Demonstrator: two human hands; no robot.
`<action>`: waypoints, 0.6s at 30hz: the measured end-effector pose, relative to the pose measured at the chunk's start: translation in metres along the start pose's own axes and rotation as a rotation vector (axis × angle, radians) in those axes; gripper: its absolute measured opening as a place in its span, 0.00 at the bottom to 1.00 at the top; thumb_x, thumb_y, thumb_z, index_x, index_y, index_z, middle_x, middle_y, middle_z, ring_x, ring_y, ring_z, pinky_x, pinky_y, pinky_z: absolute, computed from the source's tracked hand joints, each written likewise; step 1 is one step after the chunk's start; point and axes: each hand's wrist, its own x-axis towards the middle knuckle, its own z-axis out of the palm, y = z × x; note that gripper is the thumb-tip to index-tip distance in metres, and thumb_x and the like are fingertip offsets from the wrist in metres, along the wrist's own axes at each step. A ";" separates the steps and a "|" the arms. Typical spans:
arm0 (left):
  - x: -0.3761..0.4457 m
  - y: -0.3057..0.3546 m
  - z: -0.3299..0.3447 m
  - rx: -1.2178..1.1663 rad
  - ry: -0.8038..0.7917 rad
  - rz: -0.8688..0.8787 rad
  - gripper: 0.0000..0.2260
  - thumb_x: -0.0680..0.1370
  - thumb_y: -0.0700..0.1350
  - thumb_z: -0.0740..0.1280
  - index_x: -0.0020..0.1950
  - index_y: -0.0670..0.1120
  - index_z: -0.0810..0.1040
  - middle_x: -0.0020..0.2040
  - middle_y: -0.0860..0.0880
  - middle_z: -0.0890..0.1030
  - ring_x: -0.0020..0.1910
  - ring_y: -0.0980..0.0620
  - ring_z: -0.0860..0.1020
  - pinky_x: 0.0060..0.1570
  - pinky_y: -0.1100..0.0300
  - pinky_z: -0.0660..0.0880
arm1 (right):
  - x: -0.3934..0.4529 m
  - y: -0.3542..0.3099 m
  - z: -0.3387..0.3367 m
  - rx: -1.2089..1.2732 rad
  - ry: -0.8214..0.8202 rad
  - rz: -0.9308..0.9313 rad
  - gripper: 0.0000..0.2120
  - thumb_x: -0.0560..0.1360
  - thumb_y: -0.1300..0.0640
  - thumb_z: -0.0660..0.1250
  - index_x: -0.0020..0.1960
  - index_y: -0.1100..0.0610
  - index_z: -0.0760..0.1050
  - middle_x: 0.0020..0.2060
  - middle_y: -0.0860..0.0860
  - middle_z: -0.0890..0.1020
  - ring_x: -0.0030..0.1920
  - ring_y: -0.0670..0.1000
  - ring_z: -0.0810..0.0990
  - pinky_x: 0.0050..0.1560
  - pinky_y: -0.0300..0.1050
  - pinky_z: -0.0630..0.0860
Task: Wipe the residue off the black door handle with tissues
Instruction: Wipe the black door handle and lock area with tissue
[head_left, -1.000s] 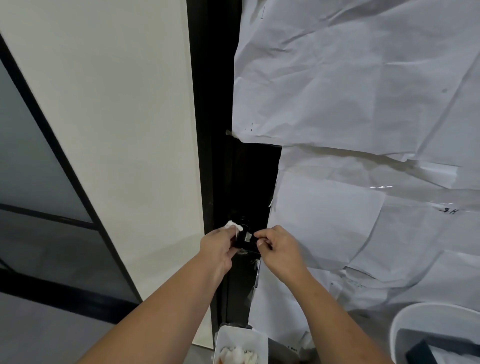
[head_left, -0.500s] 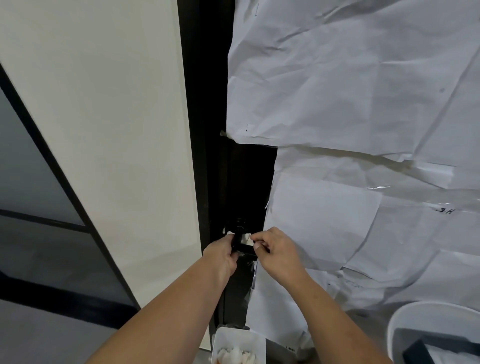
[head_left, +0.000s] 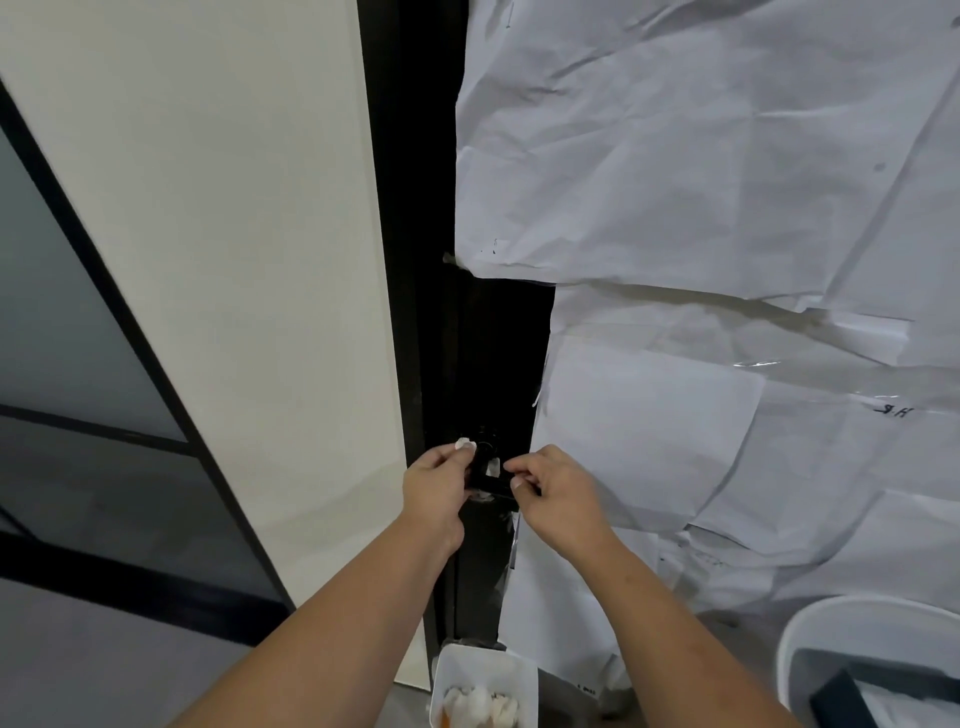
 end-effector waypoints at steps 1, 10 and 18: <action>-0.002 0.001 -0.002 0.022 -0.007 0.030 0.02 0.77 0.40 0.70 0.46 0.42 0.81 0.43 0.43 0.83 0.44 0.46 0.82 0.42 0.56 0.80 | 0.000 0.000 0.000 -0.009 -0.005 -0.002 0.11 0.77 0.58 0.64 0.58 0.51 0.79 0.46 0.46 0.74 0.43 0.43 0.75 0.41 0.29 0.71; -0.019 -0.004 -0.019 0.268 0.029 0.167 0.05 0.83 0.45 0.58 0.50 0.48 0.72 0.50 0.44 0.79 0.52 0.46 0.79 0.57 0.50 0.76 | -0.002 -0.001 -0.002 -0.010 0.000 0.002 0.12 0.77 0.59 0.63 0.59 0.52 0.78 0.46 0.45 0.74 0.42 0.43 0.74 0.40 0.27 0.69; -0.024 0.010 -0.016 0.263 0.082 0.345 0.02 0.80 0.43 0.64 0.51 0.46 0.75 0.46 0.45 0.83 0.49 0.50 0.82 0.48 0.60 0.77 | -0.002 -0.002 -0.002 -0.041 0.003 0.000 0.12 0.78 0.58 0.63 0.59 0.52 0.78 0.46 0.45 0.74 0.41 0.42 0.73 0.38 0.26 0.68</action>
